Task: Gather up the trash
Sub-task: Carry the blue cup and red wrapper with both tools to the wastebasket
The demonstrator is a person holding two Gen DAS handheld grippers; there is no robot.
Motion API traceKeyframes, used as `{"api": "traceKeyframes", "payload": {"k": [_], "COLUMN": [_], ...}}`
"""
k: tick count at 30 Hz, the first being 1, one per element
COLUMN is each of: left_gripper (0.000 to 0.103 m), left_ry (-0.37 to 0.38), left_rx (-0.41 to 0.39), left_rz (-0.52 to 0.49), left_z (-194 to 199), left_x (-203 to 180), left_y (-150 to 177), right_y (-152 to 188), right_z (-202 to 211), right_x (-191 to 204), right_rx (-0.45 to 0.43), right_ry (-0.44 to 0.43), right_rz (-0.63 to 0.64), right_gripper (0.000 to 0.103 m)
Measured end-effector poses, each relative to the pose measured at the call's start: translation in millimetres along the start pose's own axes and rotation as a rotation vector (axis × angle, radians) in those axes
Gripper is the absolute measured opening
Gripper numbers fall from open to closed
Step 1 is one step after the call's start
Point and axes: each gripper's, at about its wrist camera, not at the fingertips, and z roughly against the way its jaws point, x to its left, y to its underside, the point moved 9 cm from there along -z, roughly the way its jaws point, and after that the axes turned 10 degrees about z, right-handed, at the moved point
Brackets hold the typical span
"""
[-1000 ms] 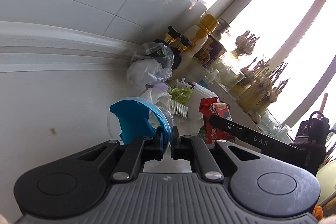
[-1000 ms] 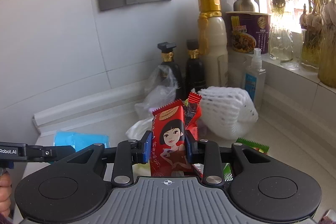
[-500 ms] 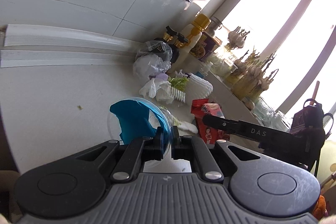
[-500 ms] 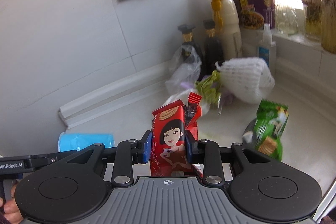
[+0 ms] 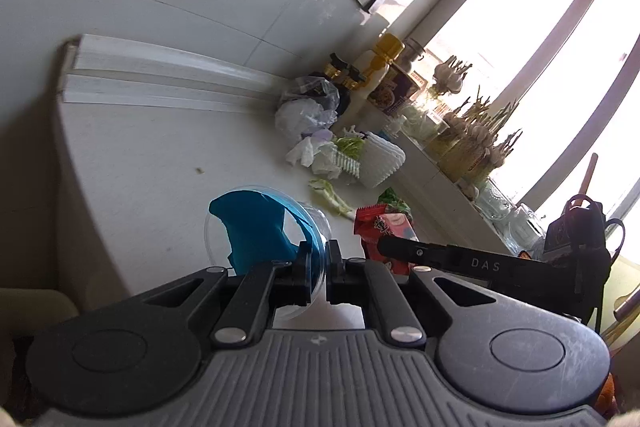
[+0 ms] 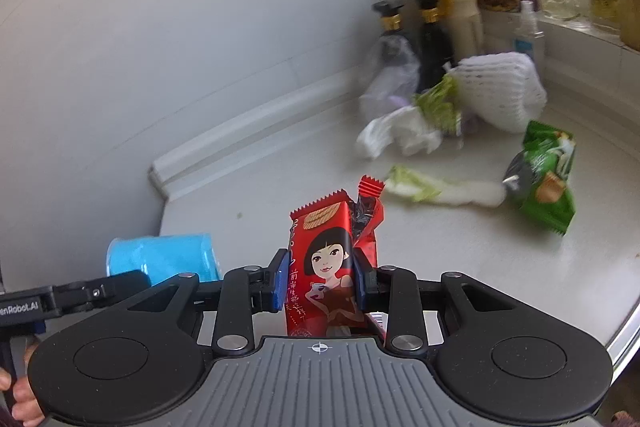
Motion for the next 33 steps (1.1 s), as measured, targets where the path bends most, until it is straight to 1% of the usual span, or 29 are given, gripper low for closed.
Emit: {"api": "traceKeyframes", "payload": {"k": [4, 10, 20, 27, 31, 33], "left_gripper": [0.005, 0.005, 0.005, 0.005, 0.005, 0.005], "left_ry": [-0.012, -0.051, -0.065, -0.086, -0.107, -0.117], "left_rx": [-0.020, -0.031, -0.053, -0.059, -0.077, -0.078], "left_rz": [0.005, 0.030, 0.104, 0.152, 0.185, 0.218], "left_z": [17.9, 44.0, 84.4, 107.6, 117.8, 119.0], "left_x": [10.3, 32.0, 66.3, 93.4, 112.7, 124.2], "left_y": [4.0, 11.6, 21.5, 34.9, 43.1, 48.5], "right_y": [8.9, 23.8, 42.1, 61.4, 73.2, 79.7], "right_z": [-0.3, -1.7, -10.1, -18.0, -19.8, -21.9], "right_x": [24.4, 69.0, 142.5, 180.0, 199.6, 208.8], "right_rx": [0.020, 0.047, 0.092, 0.130, 0.134, 0.142], "right_ry": [-0.034, -0.102, -0.194, -0.235, -0.235, -0.238], "right_rz": [0.029, 0.084, 0.186, 0.244, 0.287, 0.298], "right_gripper": [0.030, 0.030, 0.030, 0.030, 0.030, 0.030]}}
